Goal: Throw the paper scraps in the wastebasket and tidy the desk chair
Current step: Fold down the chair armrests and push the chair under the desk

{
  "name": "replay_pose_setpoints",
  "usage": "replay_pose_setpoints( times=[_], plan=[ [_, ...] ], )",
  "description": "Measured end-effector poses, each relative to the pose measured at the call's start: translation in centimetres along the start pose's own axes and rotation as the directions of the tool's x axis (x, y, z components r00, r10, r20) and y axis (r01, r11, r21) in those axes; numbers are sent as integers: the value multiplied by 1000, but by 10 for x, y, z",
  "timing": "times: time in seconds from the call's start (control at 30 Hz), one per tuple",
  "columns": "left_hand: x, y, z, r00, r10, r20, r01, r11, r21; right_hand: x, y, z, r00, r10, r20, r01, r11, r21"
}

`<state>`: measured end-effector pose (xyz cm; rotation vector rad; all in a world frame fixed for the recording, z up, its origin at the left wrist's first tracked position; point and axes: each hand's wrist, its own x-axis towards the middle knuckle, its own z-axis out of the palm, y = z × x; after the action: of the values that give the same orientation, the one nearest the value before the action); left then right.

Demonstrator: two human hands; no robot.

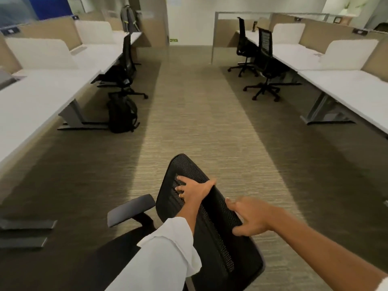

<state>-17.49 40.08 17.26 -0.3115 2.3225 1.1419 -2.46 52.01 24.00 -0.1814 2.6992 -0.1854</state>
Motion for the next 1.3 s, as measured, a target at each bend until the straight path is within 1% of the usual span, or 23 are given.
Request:
replay_pose_setpoints(
  times=[0.1,0.17,0.23,0.3,0.37,0.43,0.47,0.5,0.53,0.6,0.67,0.73,0.8,0.9,0.97,1.07,1.17,1.3],
  plan=[
    [-9,-24,-7,999,29,-24,-29,1000,6,-2,-14,0,994,-75,78,79,995,-60],
    [-13,-40,-20,999,37,-13,-37,999,24,0,-23,-4,981,-132,141,146,984,-101],
    [-16,-58,-38,998,55,16,-55,998,31,7,-32,-13,973,-137,187,179,956,-231],
    [-21,-79,-55,997,76,31,-77,997,32,19,-43,-19,978,-148,145,194,899,-393],
    [-27,-98,-70,995,88,50,-90,995,39,35,-59,-21,974,-225,26,210,857,-470],
    [-32,-115,-84,993,99,68,-103,994,47,55,-81,-20,942,-321,-99,237,844,-481],
    [-36,-126,-93,992,103,70,-107,993,50,65,-96,-18,928,-351,-127,249,836,-489],
    [-40,-135,-99,991,111,77,-116,992,58,74,-109,-14,921,-371,-121,264,820,-508],
    [-45,-143,-103,988,123,88,-129,989,73,83,-119,-11,917,-389,-84,286,791,-541],
    [-62,-168,-114,986,134,95,-143,985,95,95,-150,4,899,-436,43,370,704,-606],
    [-82,-191,-123,986,134,98,-142,986,88,101,-179,22,868,-484,112,445,658,-607],
    [-100,-213,-132,984,128,122,-138,988,74,101,-201,40,826,-554,106,509,651,-563],
    [-118,-238,-145,985,118,129,-128,989,71,98,-222,54,764,-638,90,585,628,-512],
    [-144,-276,-162,989,37,140,-48,996,81,91,-251,61,683,-720,118,681,570,-459],
    [-164,-301,-173,988,-66,137,58,996,63,87,-272,61,657,-734,171,712,531,-459],
    [-196,-337,-191,966,-216,142,215,976,17,83,-301,64,619,-753,222,746,477,-464],
    [-228,-363,-209,939,-312,144,315,949,-1,84,-321,70,562,-799,213,787,436,-437],
    [-266,-391,-221,915,-401,45,401,916,3,84,-339,82,480,-864,150,830,393,-395]
  ],
)
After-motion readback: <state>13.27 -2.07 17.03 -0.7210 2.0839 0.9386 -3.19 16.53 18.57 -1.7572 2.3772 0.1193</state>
